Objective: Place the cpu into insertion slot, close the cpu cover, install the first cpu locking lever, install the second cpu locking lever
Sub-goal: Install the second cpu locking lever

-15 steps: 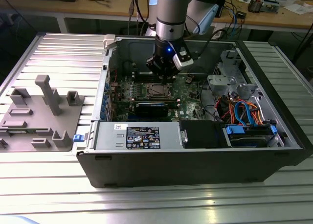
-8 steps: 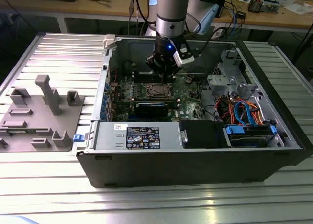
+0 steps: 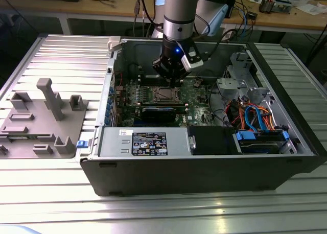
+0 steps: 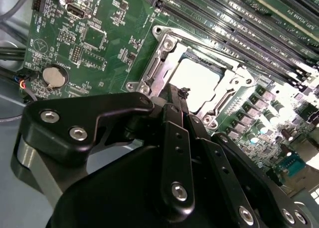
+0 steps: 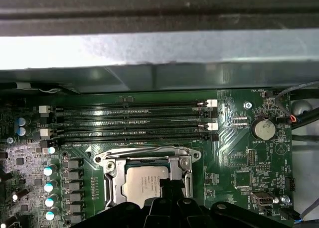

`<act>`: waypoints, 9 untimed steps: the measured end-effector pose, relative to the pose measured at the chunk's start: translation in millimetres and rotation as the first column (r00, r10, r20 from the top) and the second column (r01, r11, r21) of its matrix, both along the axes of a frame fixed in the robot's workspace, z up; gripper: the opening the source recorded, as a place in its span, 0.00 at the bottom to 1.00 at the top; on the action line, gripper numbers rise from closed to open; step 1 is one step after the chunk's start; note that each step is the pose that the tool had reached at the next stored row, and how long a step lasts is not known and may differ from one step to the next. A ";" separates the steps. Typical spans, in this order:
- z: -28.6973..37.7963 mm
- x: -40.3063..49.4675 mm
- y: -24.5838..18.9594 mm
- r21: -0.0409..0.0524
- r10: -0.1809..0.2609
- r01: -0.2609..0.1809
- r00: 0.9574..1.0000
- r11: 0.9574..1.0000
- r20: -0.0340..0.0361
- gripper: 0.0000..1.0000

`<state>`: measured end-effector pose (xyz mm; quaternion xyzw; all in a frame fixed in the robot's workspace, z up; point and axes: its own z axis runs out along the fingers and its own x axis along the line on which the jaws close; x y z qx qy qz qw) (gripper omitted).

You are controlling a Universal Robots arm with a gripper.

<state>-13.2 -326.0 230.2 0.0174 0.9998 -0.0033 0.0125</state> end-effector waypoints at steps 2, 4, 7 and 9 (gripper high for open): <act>0.8 0.9 0.0 0.002 0.000 0.000 1.000 1.000 -0.005 0.11; 1.0 1.3 0.0 0.004 0.000 0.000 1.000 1.000 -0.010 0.11; 1.1 1.2 -0.1 0.004 0.000 0.000 1.000 1.000 -0.011 0.11; 0.9 1.2 -1.3 0.004 0.000 0.000 1.000 1.000 -0.011 0.11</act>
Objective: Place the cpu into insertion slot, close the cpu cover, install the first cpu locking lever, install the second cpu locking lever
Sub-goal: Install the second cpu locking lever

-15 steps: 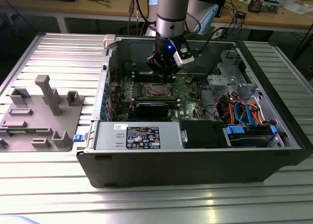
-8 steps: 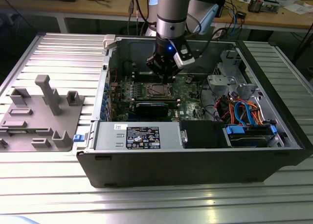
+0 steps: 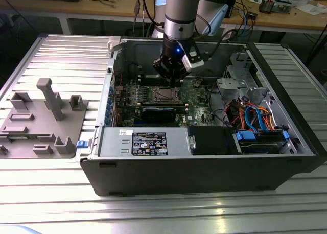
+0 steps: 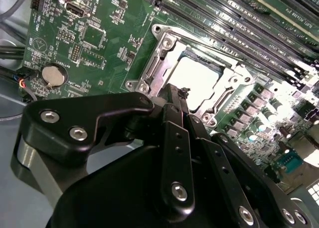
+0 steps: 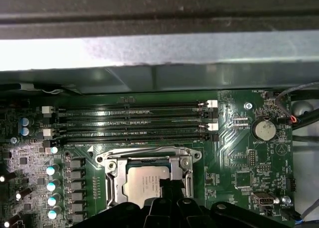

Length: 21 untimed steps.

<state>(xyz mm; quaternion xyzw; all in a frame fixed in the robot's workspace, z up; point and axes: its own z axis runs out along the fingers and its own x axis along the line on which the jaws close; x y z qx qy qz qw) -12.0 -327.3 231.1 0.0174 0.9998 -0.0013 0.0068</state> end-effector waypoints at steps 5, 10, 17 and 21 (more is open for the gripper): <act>-2.0 0.0 -2.2 0.000 0.000 0.000 1.000 1.000 0.000 0.11; -2.6 -0.1 -2.7 0.000 0.000 0.000 1.000 1.000 0.000 0.11; -2.7 -0.1 -2.7 0.000 0.000 0.000 1.000 1.000 0.000 0.11; -2.5 -0.1 -2.7 0.000 0.000 0.000 1.000 1.000 0.000 0.11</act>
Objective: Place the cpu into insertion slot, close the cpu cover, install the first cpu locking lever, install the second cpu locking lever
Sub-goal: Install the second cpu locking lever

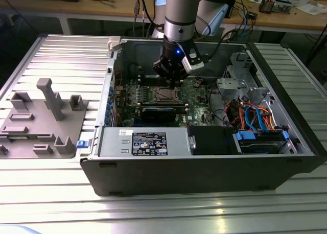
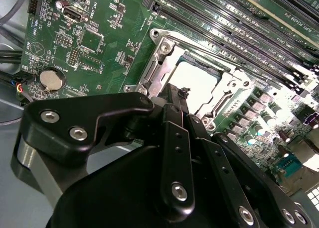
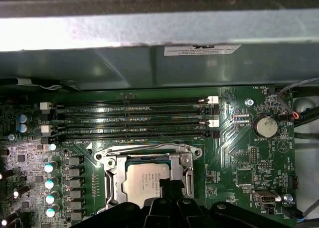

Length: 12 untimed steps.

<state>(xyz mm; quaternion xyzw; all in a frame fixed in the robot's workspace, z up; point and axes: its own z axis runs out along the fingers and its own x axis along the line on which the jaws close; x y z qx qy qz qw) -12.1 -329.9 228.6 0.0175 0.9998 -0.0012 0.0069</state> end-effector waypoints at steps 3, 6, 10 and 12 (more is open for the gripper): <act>2.9 0.0 0.0 0.000 0.000 0.000 1.000 1.000 0.000 0.11; 4.4 0.0 -2.3 0.000 0.000 0.000 1.000 1.000 0.000 0.11; 4.4 -0.2 -7.1 0.000 0.000 0.000 1.000 1.000 0.000 0.11; 4.4 -0.2 -7.1 0.000 0.000 0.000 1.000 1.000 0.000 0.11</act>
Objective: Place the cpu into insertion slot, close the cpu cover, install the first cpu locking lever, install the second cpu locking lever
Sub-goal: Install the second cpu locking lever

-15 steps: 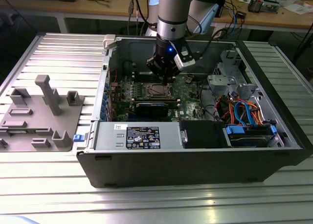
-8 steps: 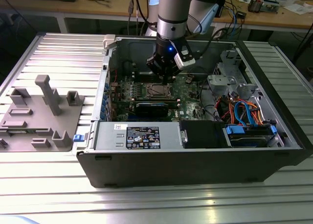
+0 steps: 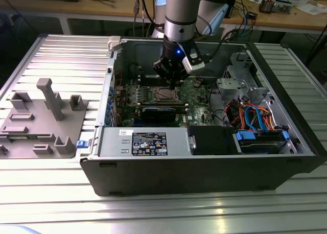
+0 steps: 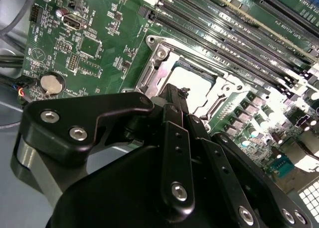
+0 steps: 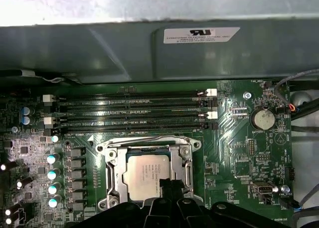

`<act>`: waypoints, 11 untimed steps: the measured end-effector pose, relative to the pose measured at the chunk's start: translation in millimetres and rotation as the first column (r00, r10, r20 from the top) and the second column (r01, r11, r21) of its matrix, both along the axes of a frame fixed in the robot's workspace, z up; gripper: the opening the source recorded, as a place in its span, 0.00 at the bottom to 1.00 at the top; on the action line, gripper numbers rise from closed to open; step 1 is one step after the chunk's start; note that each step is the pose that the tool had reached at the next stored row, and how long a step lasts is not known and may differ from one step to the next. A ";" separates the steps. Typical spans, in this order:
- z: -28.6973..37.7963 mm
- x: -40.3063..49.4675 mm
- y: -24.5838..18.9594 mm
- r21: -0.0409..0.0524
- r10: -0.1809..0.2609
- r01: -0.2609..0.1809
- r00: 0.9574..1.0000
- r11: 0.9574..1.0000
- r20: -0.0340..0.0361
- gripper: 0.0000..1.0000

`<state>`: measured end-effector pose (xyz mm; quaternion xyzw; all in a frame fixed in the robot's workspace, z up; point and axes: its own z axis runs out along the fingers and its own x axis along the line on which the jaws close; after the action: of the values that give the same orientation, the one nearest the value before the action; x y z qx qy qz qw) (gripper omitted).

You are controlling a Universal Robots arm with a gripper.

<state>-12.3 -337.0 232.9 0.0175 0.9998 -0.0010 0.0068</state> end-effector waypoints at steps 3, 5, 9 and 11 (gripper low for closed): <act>0.0 0.0 -0.1 0.000 0.000 0.000 1.000 1.000 0.000 0.11; 0.0 0.0 -0.1 0.000 0.000 0.000 1.000 1.000 0.000 0.11; 0.0 0.0 -0.1 0.000 0.000 0.000 1.000 1.000 0.000 0.11; 0.0 0.0 -0.2 0.000 0.000 0.000 1.000 1.000 0.000 0.11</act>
<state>-12.2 -337.3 232.9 0.0175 0.9998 -0.0009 0.0069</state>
